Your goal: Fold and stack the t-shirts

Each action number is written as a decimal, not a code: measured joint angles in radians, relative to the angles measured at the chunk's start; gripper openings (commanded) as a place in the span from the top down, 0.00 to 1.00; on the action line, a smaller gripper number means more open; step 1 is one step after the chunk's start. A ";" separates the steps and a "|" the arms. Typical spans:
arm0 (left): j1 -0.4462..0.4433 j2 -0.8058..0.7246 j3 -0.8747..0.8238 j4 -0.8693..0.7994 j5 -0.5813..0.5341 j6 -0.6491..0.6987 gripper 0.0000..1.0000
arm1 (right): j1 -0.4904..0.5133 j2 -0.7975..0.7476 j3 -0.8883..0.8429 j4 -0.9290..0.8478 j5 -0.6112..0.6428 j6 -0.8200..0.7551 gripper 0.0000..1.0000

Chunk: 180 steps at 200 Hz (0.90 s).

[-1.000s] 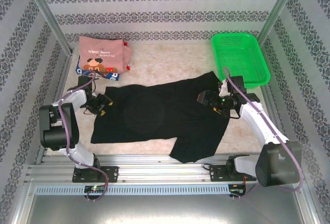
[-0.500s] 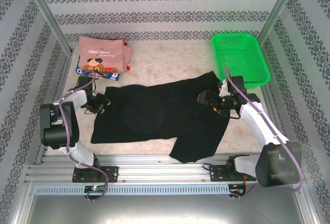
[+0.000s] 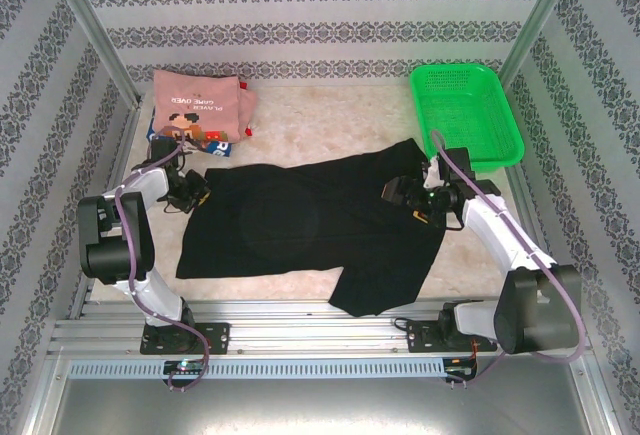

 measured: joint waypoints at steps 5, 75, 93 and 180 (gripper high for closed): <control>0.000 0.000 0.000 0.000 -0.001 0.005 1.00 | -0.003 0.006 0.000 0.000 0.003 0.001 0.03; -0.005 -0.009 0.088 -0.031 -0.018 0.035 1.00 | -0.047 0.093 -0.009 -0.037 0.071 0.058 0.20; -0.008 -0.016 0.108 -0.031 -0.017 0.039 1.00 | -0.053 0.095 -0.018 -0.050 0.084 0.061 0.24; -0.010 -0.037 0.171 -0.043 0.010 0.050 1.00 | -0.057 0.144 -0.058 -0.080 0.101 0.076 0.38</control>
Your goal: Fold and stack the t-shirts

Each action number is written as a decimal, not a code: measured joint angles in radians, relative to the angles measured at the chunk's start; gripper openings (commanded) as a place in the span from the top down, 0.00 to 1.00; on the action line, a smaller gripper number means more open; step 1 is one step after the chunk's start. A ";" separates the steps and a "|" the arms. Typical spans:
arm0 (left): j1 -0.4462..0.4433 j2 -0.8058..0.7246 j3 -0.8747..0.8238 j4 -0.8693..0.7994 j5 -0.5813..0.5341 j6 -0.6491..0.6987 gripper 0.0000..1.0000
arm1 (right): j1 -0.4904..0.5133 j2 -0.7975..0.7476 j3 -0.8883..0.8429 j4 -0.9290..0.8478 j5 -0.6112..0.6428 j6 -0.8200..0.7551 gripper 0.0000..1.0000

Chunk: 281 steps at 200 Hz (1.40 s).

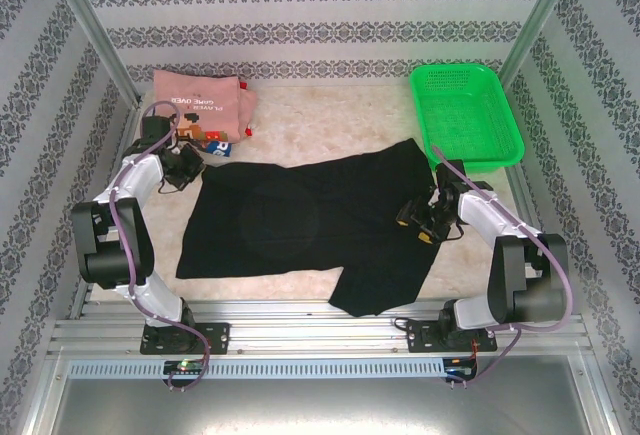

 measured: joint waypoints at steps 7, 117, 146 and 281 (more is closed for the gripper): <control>-0.002 -0.002 0.006 -0.003 0.003 0.000 1.00 | 0.000 0.000 -0.002 -0.002 0.001 0.001 0.39; -0.011 -0.008 0.050 -0.005 0.037 0.001 1.00 | -0.002 0.114 0.082 0.015 0.052 0.029 0.87; -0.011 -0.008 0.074 -0.006 0.051 0.002 1.00 | -0.005 0.121 0.135 0.013 0.051 0.026 0.92; -0.010 0.030 0.275 -0.044 0.063 0.024 1.00 | -0.122 0.067 0.451 -0.030 -0.090 0.024 1.00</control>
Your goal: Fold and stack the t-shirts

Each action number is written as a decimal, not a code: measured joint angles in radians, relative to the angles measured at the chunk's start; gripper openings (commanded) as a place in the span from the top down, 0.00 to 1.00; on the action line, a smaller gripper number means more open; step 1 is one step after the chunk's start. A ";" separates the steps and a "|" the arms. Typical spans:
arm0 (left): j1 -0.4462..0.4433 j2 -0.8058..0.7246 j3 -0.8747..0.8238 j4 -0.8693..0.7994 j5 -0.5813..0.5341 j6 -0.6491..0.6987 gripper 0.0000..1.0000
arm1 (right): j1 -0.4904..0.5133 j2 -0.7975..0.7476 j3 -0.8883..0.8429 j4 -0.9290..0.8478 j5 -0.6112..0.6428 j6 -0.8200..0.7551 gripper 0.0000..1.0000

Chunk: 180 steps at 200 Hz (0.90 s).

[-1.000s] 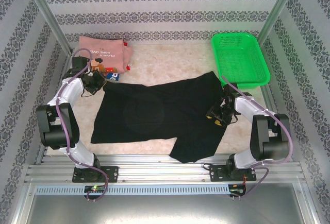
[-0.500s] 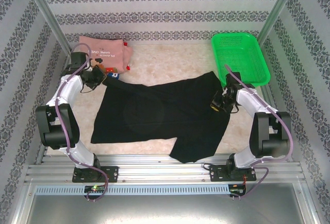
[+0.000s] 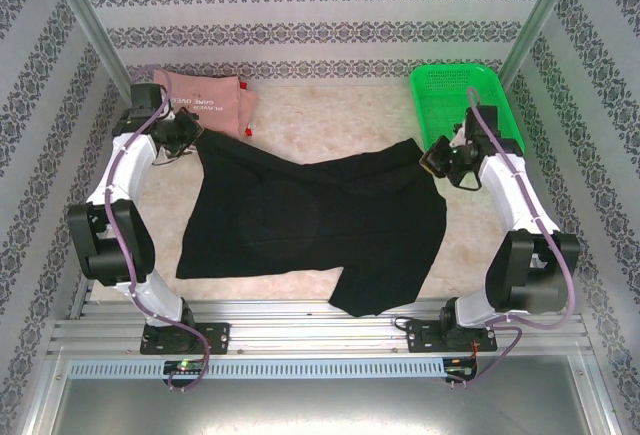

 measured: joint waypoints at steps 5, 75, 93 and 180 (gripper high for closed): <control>0.000 0.008 0.012 -0.003 0.000 0.004 1.00 | -0.009 0.007 0.019 0.000 -0.008 0.000 1.00; 0.002 0.123 0.140 -0.049 0.012 0.058 1.00 | -0.076 0.107 0.262 0.013 -0.073 -0.006 1.00; 0.002 0.130 0.141 -0.059 0.011 0.068 1.00 | -0.076 0.127 0.298 0.016 -0.087 -0.005 1.00; 0.029 0.142 0.246 -0.124 -0.051 0.172 1.00 | -0.089 0.238 0.362 0.023 -0.138 -0.005 1.00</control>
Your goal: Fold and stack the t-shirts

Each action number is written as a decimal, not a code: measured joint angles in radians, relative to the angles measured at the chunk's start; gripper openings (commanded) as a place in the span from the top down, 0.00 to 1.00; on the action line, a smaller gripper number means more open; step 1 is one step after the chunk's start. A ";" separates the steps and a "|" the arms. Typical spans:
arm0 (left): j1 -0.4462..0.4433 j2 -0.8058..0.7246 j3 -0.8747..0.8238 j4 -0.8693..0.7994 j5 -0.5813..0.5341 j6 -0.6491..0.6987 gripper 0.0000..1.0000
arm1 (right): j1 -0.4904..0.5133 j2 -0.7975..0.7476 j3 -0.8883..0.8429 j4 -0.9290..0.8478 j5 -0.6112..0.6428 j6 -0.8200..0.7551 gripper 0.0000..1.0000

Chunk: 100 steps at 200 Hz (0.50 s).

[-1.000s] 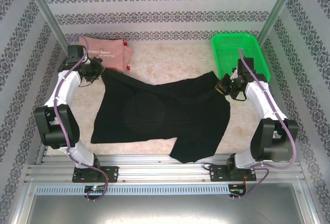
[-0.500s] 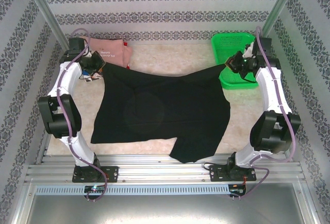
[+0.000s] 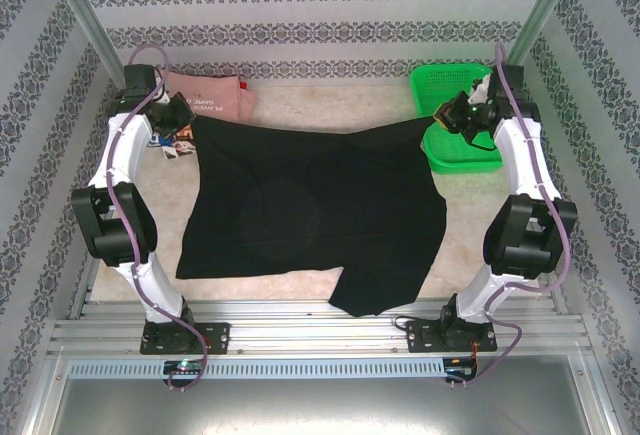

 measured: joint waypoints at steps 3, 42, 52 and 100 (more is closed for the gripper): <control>0.000 0.000 0.002 0.000 -0.002 0.003 1.00 | 0.000 0.002 0.000 0.000 -0.002 0.000 1.00; 0.000 0.000 0.008 0.000 -0.006 0.042 1.00 | 0.000 0.010 0.007 0.002 -0.015 0.001 1.00; 0.000 0.000 0.008 0.000 -0.006 0.048 1.00 | 0.000 0.010 0.014 0.008 -0.024 0.003 1.00; 0.000 -0.016 -0.038 0.006 -0.006 0.053 1.00 | 0.000 -0.007 0.013 0.016 -0.056 -0.010 1.00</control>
